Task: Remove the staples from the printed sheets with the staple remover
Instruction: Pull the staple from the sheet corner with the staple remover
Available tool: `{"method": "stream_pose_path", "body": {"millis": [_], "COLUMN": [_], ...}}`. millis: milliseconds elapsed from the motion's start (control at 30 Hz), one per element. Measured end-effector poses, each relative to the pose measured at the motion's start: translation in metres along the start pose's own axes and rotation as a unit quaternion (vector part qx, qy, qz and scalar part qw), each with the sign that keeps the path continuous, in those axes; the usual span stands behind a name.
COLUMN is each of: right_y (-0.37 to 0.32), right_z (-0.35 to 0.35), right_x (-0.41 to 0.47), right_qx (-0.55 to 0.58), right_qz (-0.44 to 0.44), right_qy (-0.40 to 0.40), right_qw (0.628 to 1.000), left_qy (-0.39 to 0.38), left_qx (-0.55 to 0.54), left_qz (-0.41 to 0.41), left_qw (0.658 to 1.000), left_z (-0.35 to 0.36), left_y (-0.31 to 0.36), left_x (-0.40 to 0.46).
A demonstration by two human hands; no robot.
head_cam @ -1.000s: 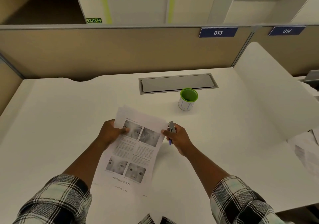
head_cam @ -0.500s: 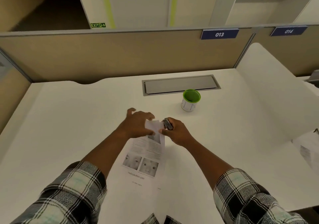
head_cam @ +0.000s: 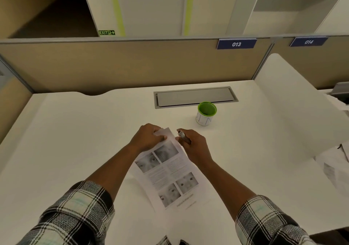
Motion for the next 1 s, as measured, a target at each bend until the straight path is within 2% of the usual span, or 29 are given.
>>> {"method": "stream_pose_path", "body": {"millis": [100,233,433,867,1000], "right_y": [0.001,-0.008,-0.013,-0.026,-0.029], "right_z": [0.003,0.010,0.017,0.008,0.009], "right_x": [-0.005,-0.012,-0.016,-0.019,-0.018], "right_qx": [-0.011,-0.009,-0.016,-0.042,-0.044], "right_qz": [0.003,-0.011,-0.017,-0.064,-0.073], "right_qy": [0.006,-0.054,-0.067,0.032,0.045], "right_qw": [1.000,0.998,0.997,0.997,0.995], "left_qy": [-0.001,-0.003,-0.007,-0.024,-0.022], "left_qx": [-0.020,-0.044,-0.086,-0.218,-0.219], "left_qz": [-0.020,-0.032,-0.049,-0.073,-0.059], "left_qw": [1.000,0.999,0.995,0.973,0.974], "left_z": [0.001,0.005,0.005,-0.001,-0.002], "left_y": [-0.007,-0.013,-0.017,-0.023,-0.022], "left_x": [-0.004,-0.009,-0.012,-0.019,-0.021]}}
Point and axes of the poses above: each hand's wrist, its own x-axis towards the middle knuckle, its own z-axis out of the palm, y = z × x, the point moved 7 cm from there along x, towards the middle knuckle, and after that the axes turned 8 degrees about -z, right-handed, at the moved point
